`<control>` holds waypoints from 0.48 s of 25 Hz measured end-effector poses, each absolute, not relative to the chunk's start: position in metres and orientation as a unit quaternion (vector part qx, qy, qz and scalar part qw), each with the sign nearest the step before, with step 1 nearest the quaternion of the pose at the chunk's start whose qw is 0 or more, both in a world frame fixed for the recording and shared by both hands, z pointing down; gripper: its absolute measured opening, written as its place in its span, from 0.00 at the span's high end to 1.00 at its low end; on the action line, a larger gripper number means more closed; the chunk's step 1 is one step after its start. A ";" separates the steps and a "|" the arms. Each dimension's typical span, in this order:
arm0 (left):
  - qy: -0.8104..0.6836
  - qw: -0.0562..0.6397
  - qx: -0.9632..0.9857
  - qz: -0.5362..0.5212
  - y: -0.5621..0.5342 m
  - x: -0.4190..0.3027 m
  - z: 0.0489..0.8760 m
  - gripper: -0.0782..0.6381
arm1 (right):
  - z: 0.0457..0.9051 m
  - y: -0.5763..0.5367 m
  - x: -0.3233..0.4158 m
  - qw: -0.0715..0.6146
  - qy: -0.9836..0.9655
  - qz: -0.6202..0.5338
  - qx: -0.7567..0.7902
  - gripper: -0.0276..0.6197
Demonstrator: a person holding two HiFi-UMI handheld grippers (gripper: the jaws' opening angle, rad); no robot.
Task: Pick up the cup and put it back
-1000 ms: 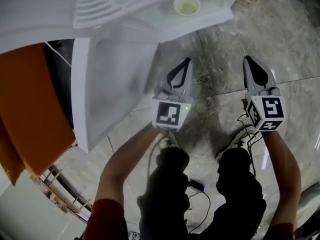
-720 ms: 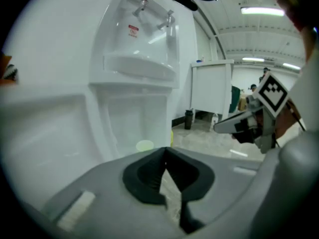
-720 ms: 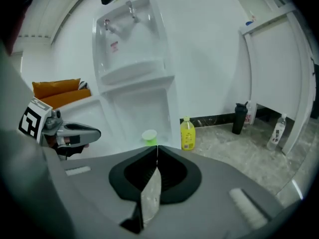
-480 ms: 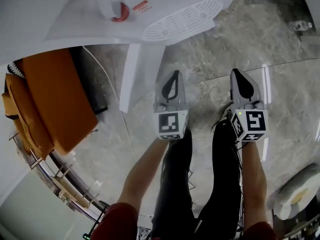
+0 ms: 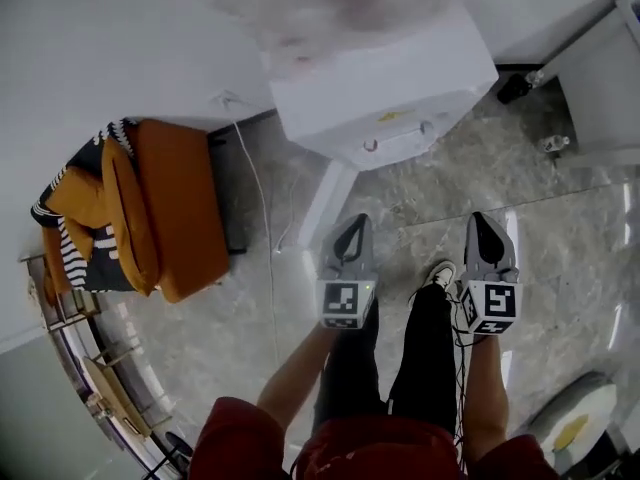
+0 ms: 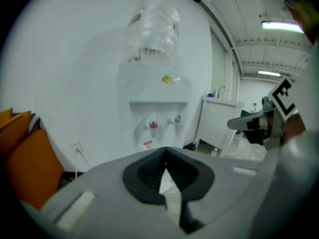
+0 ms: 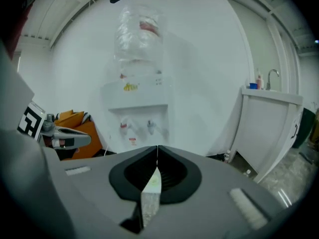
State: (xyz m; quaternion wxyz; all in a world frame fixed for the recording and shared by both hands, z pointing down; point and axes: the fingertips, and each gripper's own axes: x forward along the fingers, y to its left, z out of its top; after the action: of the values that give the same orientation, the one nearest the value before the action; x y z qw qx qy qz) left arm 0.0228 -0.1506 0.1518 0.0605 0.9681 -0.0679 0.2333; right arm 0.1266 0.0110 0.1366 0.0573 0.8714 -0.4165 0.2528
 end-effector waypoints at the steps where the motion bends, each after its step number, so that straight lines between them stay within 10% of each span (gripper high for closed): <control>1: -0.072 0.057 0.969 0.230 -0.155 0.021 0.129 0.89 | 0.115 0.008 0.128 0.049 -0.416 0.249 0.873 0.95; 12: -0.096 0.025 0.977 0.189 -0.183 0.002 -0.068 0.89 | -0.097 -0.014 0.109 0.037 -0.434 0.194 0.879 0.95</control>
State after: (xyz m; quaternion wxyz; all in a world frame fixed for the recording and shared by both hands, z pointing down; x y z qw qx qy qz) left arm 0.0016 -0.1829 -0.0685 0.0251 0.9770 -0.0955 0.1890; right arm 0.1089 -0.0137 -0.0973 0.0372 0.8791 -0.4339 0.1936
